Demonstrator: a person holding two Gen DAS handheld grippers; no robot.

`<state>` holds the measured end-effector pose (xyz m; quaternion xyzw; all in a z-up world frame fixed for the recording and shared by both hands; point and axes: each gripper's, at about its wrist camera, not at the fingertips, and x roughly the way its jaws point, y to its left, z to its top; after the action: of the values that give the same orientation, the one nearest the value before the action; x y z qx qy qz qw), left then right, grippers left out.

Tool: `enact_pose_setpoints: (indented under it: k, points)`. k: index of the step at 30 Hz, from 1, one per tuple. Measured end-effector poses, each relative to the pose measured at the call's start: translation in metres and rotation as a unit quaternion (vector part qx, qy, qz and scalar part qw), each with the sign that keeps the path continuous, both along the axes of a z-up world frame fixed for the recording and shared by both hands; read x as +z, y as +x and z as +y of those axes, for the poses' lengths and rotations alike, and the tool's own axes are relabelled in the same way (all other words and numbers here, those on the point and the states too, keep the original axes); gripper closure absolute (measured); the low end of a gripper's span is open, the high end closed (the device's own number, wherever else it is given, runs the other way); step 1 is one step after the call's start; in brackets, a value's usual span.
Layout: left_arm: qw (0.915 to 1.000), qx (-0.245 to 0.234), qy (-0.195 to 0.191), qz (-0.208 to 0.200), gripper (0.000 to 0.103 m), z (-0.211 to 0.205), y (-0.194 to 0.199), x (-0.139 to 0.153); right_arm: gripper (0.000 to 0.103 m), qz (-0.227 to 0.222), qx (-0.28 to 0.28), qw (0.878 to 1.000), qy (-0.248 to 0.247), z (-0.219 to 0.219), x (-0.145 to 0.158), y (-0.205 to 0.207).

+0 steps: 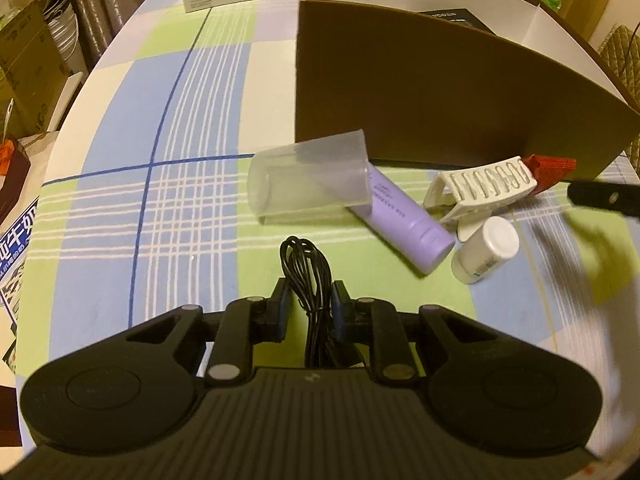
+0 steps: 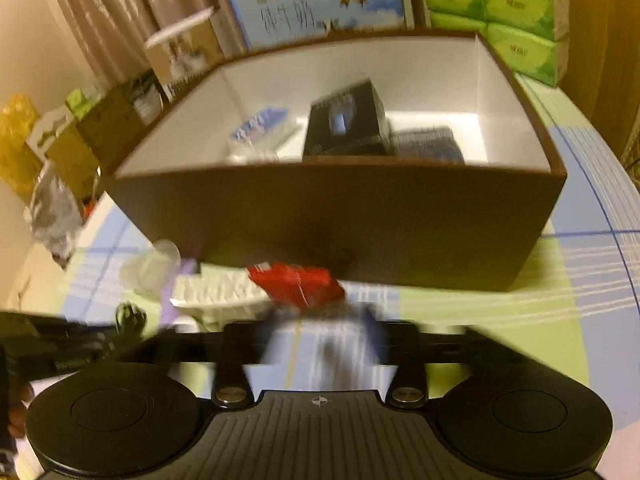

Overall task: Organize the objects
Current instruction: 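Grasp the black USB cable with the left gripper while the right grasps the red candy packet, then lift the cable with the left while the right carries the candy packet over the brown box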

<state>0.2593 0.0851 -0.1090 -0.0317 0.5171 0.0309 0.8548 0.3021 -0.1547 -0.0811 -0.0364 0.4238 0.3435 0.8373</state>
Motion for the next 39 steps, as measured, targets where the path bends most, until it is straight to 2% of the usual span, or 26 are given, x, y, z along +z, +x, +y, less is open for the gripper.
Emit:
enact_pose_setpoints:
  k: [5, 10, 13, 21, 28, 31, 32, 34, 39]
  points:
    - [1.0000, 0.005, 0.001, 0.000, 0.086, 0.004, 0.000, 0.000, 0.037, -0.020, 0.019, 0.999, -0.017, 0.027, 0.002, 0.001]
    - [1.0000, 0.004, 0.004, -0.003, 0.085, 0.003, 0.001, 0.000, 0.039, -0.025, 0.006, 0.999, -0.040, 0.045, -0.010, 0.004]
    - [1.0000, 0.005, 0.002, -0.003, 0.085, 0.004, 0.001, 0.000, 0.056, -0.021, 0.005, 0.999, -0.045, 0.046, -0.018, 0.005]
    - [1.0000, 0.002, 0.004, -0.002, 0.086, 0.004, 0.002, 0.000, 0.056, -0.008, -0.009, 0.999, -0.037, 0.011, -0.017, 0.003]
    - [0.9999, -0.014, 0.000, 0.006, 0.087, -0.001, -0.005, 0.001, 0.056, 0.036, 0.005, 0.996, -0.082, -0.035, -0.027, -0.009]
    - [0.9997, -0.023, -0.005, 0.011, 0.087, -0.007, -0.011, 0.001, 0.051, 0.047, 0.001, 0.995, -0.093, -0.048, -0.027, -0.014]
    - [0.9996, -0.024, -0.007, 0.012, 0.087, -0.008, -0.013, 0.001, 0.043, 0.046, -0.003, 0.994, -0.095, -0.051, -0.027, -0.016]
    - [0.9997, -0.022, -0.007, 0.013, 0.086, -0.009, -0.015, 0.001, 0.034, 0.038, -0.016, 0.995, -0.090, -0.055, -0.024, -0.016]
    - [0.9998, 0.000, -0.009, 0.020, 0.086, -0.008, -0.006, 0.001, 0.034, 0.038, -0.024, 0.996, -0.082, -0.048, -0.025, -0.004]
